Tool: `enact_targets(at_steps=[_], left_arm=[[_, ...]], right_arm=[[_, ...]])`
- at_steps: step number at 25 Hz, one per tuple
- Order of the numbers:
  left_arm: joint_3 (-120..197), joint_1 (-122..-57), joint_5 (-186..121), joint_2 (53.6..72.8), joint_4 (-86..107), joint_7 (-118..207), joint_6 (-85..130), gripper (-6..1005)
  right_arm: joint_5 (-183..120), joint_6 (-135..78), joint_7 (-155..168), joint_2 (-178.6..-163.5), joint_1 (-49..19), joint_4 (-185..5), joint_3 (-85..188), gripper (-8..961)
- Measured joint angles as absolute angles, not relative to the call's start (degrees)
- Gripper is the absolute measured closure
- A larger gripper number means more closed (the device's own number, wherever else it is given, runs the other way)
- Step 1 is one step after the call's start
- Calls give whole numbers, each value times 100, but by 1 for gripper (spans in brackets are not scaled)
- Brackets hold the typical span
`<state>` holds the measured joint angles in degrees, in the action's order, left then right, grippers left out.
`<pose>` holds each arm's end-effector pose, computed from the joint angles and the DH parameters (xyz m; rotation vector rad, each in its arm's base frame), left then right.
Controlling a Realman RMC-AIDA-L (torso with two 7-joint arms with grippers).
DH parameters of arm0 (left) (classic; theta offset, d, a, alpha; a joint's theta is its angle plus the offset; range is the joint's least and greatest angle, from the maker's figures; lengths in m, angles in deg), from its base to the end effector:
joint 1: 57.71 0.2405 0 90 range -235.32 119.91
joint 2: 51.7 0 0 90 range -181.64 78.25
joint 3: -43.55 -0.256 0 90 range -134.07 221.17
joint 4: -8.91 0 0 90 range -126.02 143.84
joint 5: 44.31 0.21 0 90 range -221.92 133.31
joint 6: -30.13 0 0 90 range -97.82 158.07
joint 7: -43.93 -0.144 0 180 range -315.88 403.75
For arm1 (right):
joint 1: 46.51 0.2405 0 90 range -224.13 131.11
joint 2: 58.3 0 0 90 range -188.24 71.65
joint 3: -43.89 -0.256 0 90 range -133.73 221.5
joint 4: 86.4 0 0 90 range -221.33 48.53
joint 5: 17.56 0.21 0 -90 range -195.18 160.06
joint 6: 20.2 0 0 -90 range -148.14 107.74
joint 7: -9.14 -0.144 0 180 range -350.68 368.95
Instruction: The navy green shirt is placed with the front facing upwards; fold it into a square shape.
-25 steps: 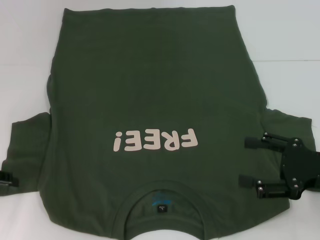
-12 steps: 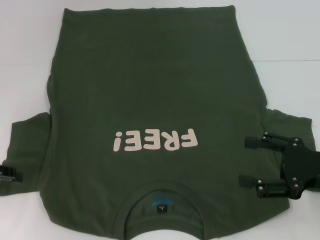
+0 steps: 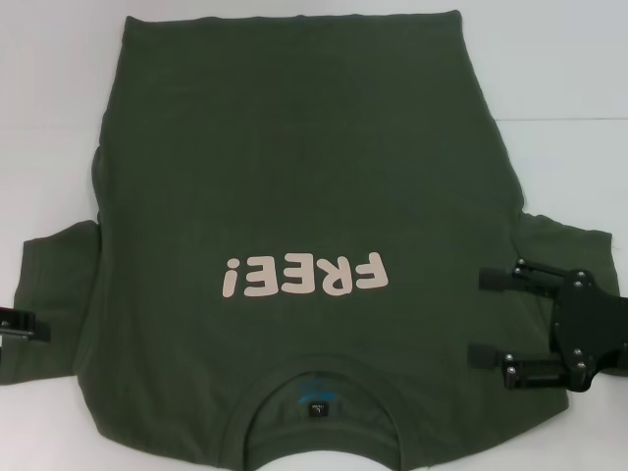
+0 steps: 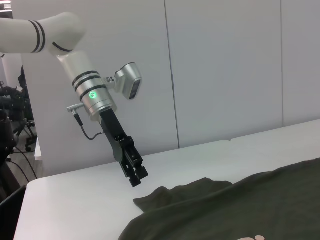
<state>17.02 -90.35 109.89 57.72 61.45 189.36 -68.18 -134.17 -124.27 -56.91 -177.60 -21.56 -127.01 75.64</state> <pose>-0.3386 0.3210 0.1180 -1.9786 -1.9780 -0.0293 0.2760 0.2841 0.0222 -2.7585 0.3471 0.8368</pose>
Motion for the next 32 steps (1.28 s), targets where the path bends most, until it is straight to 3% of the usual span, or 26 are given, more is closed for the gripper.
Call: enact_targets(at_steps=[32], left_arm=[[1648, -9047, 11478, 5810, 5825, 19023, -6354, 136]], right_arm=[[-13428, -12336, -5634, -17765, -2007, -12683, 7570, 8]])
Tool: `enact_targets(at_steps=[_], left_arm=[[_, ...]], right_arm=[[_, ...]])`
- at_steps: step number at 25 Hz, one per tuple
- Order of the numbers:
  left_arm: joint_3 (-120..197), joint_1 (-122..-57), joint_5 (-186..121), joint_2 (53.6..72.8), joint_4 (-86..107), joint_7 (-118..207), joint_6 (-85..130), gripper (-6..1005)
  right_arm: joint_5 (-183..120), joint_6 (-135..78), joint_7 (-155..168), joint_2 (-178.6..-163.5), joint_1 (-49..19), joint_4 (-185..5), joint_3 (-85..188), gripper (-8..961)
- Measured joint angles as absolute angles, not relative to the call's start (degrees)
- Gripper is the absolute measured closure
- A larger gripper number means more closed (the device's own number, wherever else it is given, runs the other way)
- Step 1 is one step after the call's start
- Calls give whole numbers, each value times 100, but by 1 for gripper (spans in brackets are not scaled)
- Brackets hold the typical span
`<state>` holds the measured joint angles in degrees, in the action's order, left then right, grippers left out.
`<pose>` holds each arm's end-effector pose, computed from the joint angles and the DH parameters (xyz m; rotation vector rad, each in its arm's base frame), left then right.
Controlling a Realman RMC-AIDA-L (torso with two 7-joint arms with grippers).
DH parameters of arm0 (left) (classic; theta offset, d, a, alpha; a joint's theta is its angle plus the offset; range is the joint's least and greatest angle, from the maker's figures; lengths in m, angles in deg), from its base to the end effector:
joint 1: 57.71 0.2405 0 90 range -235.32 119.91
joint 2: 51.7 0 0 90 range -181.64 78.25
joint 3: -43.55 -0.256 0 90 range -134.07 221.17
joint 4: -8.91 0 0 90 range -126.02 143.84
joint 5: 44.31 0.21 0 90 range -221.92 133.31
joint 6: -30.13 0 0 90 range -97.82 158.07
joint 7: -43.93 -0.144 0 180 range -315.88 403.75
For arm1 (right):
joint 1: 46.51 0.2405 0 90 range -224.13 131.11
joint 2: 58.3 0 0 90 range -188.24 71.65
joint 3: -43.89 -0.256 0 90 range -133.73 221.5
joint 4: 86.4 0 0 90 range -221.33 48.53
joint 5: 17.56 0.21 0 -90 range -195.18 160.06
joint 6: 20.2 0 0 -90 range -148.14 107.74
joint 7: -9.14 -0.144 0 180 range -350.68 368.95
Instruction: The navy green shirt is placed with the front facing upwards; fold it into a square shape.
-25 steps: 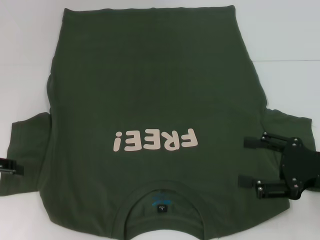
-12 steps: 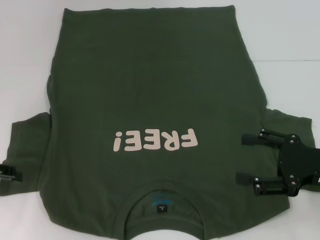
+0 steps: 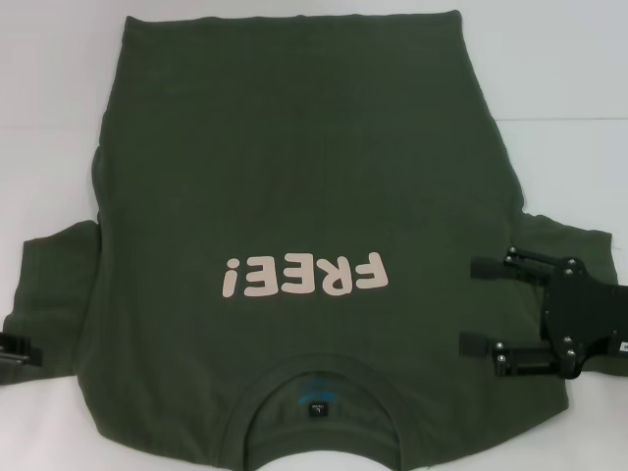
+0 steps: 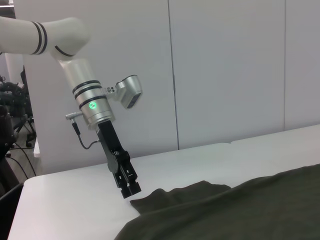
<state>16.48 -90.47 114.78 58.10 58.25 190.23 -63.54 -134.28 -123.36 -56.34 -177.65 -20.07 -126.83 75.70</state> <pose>-0.3558 0.3183 0.1073 -1.9003 -2.0032 0.0734 0.2699 0.2925 0.0209 -2.7612 0.3078 0.8278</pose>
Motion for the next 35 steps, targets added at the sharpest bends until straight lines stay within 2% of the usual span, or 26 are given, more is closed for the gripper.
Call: enact_targets(at_steps=[35], left_arm=[[1566, -9152, 11619, 5813, 5568, 19081, -5917, 167]], right_arm=[[-13428, -12213, -5634, -17765, -1970, -12687, 7631, 8]])
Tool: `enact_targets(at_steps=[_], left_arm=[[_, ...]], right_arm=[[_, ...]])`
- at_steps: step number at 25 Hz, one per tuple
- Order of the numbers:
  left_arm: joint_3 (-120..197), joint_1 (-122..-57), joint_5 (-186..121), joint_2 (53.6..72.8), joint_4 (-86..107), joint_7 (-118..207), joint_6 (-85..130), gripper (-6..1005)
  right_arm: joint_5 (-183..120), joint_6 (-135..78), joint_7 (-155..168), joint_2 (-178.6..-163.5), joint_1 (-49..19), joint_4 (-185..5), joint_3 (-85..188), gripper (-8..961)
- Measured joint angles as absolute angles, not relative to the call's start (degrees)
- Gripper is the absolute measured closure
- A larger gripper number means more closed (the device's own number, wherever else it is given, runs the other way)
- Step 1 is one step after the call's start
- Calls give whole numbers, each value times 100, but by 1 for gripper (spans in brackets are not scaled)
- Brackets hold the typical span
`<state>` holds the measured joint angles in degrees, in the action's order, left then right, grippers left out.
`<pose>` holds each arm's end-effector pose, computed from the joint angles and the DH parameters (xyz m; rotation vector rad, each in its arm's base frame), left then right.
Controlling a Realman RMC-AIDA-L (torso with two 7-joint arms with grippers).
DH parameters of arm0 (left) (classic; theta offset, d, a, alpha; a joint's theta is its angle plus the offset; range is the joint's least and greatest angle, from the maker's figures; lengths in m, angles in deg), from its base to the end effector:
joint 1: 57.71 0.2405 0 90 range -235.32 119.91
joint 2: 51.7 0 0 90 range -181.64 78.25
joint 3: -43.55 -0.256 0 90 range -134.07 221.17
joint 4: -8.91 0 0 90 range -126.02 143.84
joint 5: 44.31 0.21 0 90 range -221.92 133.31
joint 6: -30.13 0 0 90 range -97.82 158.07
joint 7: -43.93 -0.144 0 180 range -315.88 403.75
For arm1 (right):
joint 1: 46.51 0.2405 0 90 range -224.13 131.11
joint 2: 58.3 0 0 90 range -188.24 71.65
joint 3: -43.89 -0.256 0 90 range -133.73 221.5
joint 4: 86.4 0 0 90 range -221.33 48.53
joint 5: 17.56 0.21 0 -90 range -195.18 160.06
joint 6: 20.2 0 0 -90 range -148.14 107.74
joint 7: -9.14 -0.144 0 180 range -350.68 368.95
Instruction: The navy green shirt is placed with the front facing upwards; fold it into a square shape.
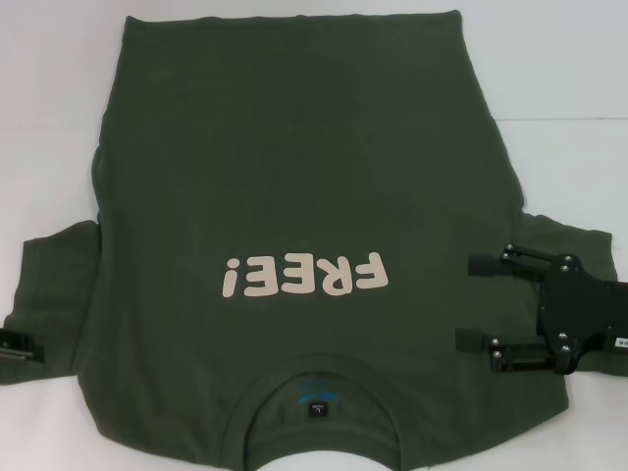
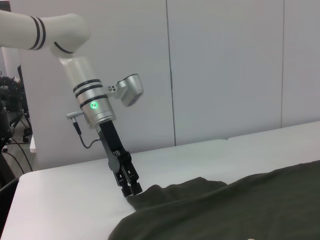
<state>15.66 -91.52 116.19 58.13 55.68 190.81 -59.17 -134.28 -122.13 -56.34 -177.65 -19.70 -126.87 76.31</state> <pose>-0.3601 0.3268 0.1007 -1.8719 -1.9785 0.1014 0.2691 0.2964 0.0195 -2.7608 0.3026 0.8054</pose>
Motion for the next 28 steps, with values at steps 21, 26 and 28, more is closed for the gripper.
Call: enact_targets(at_steps=[21, 26, 28], left_arm=[[1340, -9219, 11679, 5810, 5540, 19221, -5853, 185], [1340, -9227, 11726, 5818, 5540, 19230, -5815, 190], [1340, -9227, 11730, 5818, 5540, 19231, -5813, 191]], right_arm=[[-13428, -12154, -5627, -17747, -1970, -12665, 7633, 8], [-13428, -12151, -5625, -17747, -1970, -12665, 7641, 8], [-13428, -12147, -5625, -17747, -1970, -12665, 7641, 8]])
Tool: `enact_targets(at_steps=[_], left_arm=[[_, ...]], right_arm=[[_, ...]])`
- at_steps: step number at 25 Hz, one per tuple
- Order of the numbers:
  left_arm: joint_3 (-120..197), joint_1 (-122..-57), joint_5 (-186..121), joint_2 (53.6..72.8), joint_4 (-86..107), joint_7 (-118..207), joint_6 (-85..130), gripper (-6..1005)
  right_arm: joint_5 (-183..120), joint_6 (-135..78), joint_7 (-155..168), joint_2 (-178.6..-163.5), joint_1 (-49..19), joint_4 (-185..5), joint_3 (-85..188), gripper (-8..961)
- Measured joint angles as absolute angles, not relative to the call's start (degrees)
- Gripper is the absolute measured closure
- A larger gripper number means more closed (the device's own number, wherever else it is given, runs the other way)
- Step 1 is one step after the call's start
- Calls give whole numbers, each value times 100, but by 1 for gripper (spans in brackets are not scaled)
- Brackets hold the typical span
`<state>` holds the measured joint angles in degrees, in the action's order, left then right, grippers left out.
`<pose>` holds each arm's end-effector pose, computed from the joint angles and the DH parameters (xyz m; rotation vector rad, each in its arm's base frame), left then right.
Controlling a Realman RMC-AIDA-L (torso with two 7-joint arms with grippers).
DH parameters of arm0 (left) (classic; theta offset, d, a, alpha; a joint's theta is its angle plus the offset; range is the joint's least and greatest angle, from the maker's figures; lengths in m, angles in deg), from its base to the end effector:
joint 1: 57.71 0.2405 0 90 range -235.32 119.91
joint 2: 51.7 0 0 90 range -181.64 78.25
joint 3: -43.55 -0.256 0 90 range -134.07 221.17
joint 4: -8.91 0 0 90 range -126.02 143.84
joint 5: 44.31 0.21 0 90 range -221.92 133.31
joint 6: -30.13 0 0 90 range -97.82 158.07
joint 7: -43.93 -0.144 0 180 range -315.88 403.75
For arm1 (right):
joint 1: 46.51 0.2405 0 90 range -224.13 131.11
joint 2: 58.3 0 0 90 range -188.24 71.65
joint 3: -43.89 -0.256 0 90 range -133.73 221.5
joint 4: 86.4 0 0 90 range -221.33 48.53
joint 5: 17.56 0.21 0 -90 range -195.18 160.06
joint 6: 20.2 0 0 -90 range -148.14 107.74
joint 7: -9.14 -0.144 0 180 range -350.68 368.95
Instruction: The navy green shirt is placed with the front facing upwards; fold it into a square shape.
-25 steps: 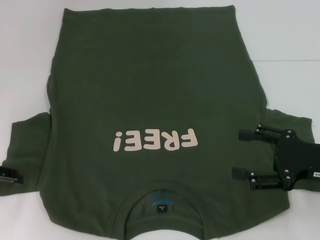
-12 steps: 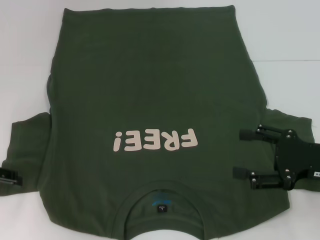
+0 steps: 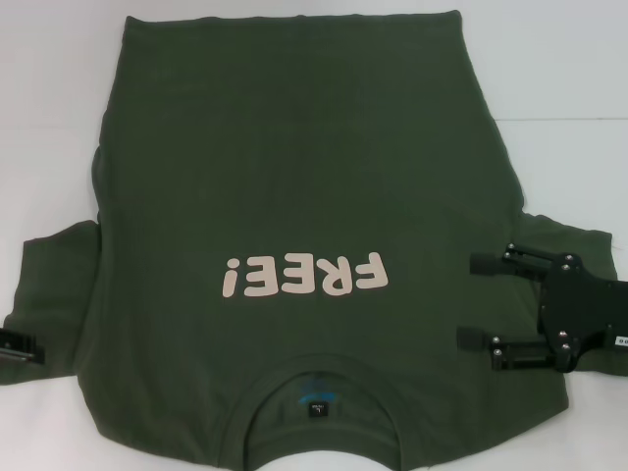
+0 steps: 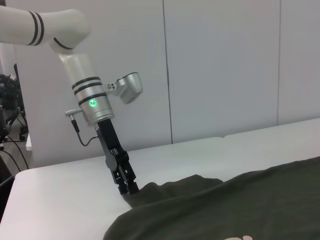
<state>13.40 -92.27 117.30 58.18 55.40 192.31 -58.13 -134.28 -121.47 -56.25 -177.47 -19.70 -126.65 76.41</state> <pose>-0.3580 0.3317 0.0981 -1.8658 -1.9631 0.1571 0.2708 0.2976 0.0197 -2.7554 0.3068 0.7931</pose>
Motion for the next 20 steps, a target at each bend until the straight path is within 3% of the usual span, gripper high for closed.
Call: enact_targets(at_steps=[20], left_arm=[[1329, -9356, 11680, 5890, 5467, 19211, -5871, 209]], right_arm=[[-13428, -12136, -5625, -17747, -1983, -12683, 7640, 8]])
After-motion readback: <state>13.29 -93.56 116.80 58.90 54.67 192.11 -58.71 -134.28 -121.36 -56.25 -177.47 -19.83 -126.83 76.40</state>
